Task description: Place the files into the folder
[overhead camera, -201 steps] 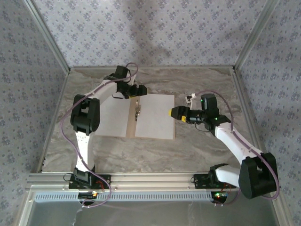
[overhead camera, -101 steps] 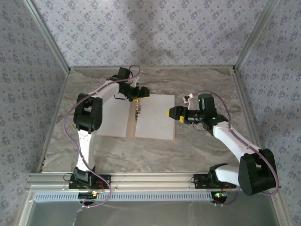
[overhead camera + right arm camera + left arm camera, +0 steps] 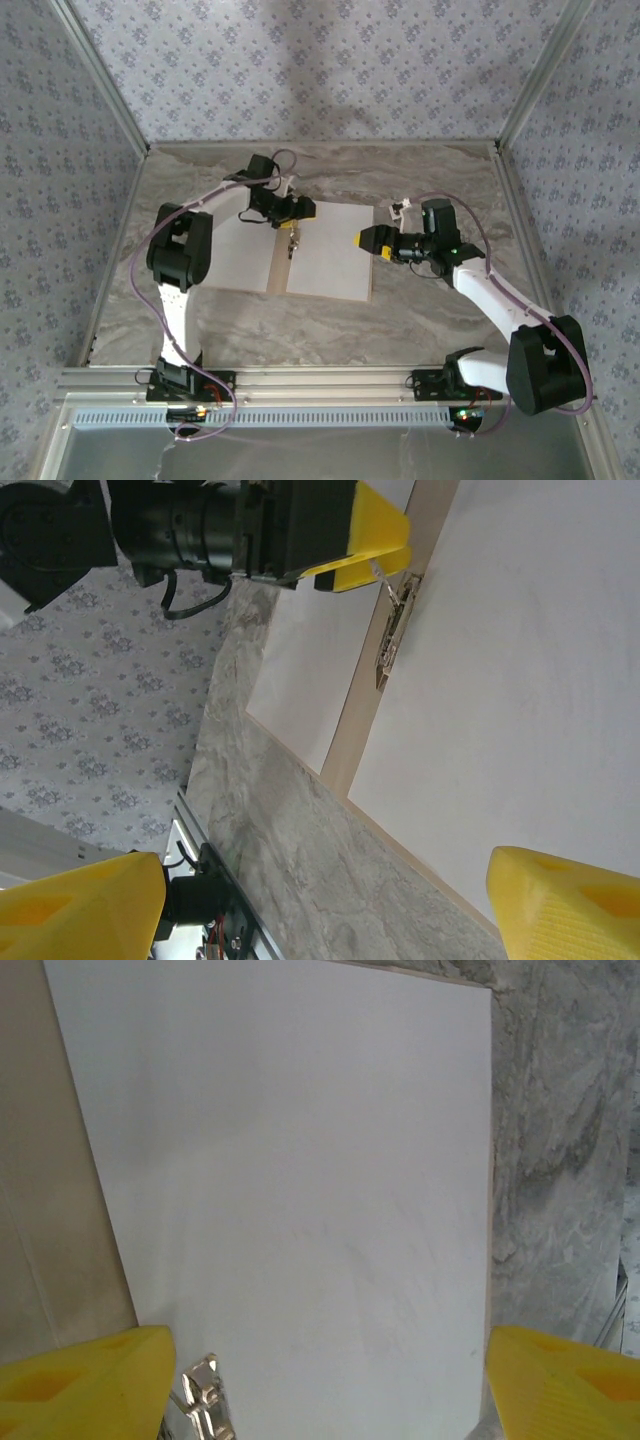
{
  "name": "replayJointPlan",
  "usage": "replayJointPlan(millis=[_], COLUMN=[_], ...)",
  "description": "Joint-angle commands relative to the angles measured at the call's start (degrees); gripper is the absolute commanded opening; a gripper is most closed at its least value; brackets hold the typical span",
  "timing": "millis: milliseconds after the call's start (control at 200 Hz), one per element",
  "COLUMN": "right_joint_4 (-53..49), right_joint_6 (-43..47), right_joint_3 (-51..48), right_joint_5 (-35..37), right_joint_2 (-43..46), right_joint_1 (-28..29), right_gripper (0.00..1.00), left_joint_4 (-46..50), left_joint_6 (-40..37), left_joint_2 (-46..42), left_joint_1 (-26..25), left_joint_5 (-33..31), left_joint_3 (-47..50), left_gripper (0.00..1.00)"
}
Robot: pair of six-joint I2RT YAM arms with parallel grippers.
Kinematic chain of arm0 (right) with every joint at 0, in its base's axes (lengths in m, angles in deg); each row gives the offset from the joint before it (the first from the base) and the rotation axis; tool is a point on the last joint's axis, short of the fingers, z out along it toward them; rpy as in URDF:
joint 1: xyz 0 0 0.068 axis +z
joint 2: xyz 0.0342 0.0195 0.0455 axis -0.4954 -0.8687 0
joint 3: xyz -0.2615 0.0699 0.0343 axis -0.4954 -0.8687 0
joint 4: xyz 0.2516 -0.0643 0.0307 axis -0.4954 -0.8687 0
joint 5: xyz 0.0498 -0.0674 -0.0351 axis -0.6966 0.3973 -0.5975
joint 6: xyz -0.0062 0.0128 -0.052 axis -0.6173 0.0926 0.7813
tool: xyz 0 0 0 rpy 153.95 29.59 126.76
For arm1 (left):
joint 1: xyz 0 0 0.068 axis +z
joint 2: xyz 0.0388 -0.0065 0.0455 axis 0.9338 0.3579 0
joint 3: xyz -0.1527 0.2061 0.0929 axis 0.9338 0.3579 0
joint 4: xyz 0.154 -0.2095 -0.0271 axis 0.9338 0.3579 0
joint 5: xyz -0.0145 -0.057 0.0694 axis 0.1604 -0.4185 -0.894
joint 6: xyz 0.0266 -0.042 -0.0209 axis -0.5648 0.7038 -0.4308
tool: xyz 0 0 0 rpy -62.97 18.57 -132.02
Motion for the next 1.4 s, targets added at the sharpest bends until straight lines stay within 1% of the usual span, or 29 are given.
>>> replayJointPlan(millis=[0, 85, 300, 360, 470, 565, 695, 760, 815, 969, 1019, 1074, 1139, 1264, 1394], right_joint_4=[-1.00, -0.86, -1.28, -1.45, -2.74, -4.79, -6.06, -6.90, -7.59, -10.32, -10.99, -11.67, -12.14, -12.35, -12.29], right_joint_6=[-0.28, -0.32, -0.48, -0.52, -0.31, 0.42, 0.65, 0.81, 0.98, 2.28, 2.64, 3.00, 3.19, 3.19, 3.19], right_joint_3=[1.67, 1.68, 1.77, 1.66, 1.75, 2.19, 2.71, 3.11, 3.68, 5.51, 5.89, 6.21, 6.53, 6.56, 6.64], right_joint_5=[0.41, 0.27, 0.21, 0.38, 1.29, 2.26, 3.06, 3.71, 4.34, 6.15, 6.70, 6.97, 7.40, 7.77, 8.10], right_joint_2=[-0.43, -0.40, -0.28, -0.10, 0.09, 0.08, 0.08, 0.10, 0.08, 0.08, 0.08, 0.08, 0.08, -0.01, -0.36], right_joint_1=[0.29, 0.36, 0.73, 0.76, 1.30, 1.79, 2.42, 2.86, 3.32, 4.98, 5.43, 5.94, 6.28, 6.74, 7.21], right_gripper=[0.86, 0.86, 0.85, 0.85, 0.85, 0.85, 0.84, 0.84, 0.83, 0.83, 0.83, 0.83, 0.83, 0.83, 0.83], left_joint_4=[-3.27, -5.09, -5.68, -5.35, -2.52, 0.37, 0.35, 1.44, 2.75, 4.39, 5.10, 6.32, 6.85, 6.48, 6.23], left_joint_6=[1.08, 1.72, 2.65, 3.14, 3.28, 3.91, 5.25, 5.58, 5.48, 3.72, 3.09, 2.11, 1.30, 0.38, 0.16], left_joint_2=[-4.49, -5.85, -8.63, -10.15, -14.53, -18.37, -23.38, -24.25, -24.25, -23.93, -23.67, -23.31, -23.22, -22.96, -21.86], left_joint_1=[-0.62, -0.86, -1.44, -1.40, -0.82, 1.77, 8.22, 11.52, 13.96, 18.49, 19.47, 20.20, 20.52, 21.33, 21.48], left_joint_5=[0.86, 0.87, 0.30, -1.30, -6.90, -12.02, -14.32, -16.69, -18.48, -23.48, -25.47, -29.04, -32.74, -33.75, -32.94], left_joint_3=[2.76, 4.67, 7.61, 8.80, 10.36, 12.47, 17.97, 20.00, 21.07, 23.57, 23.92, 23.96, 24.21, 24.75, 25.01], left_gripper=[0.81, 0.81, 0.80, 0.80, 0.80, 0.80, 0.81, 0.80, 0.78, 0.76, 0.76, 0.77, 0.82, 0.85, 0.85])
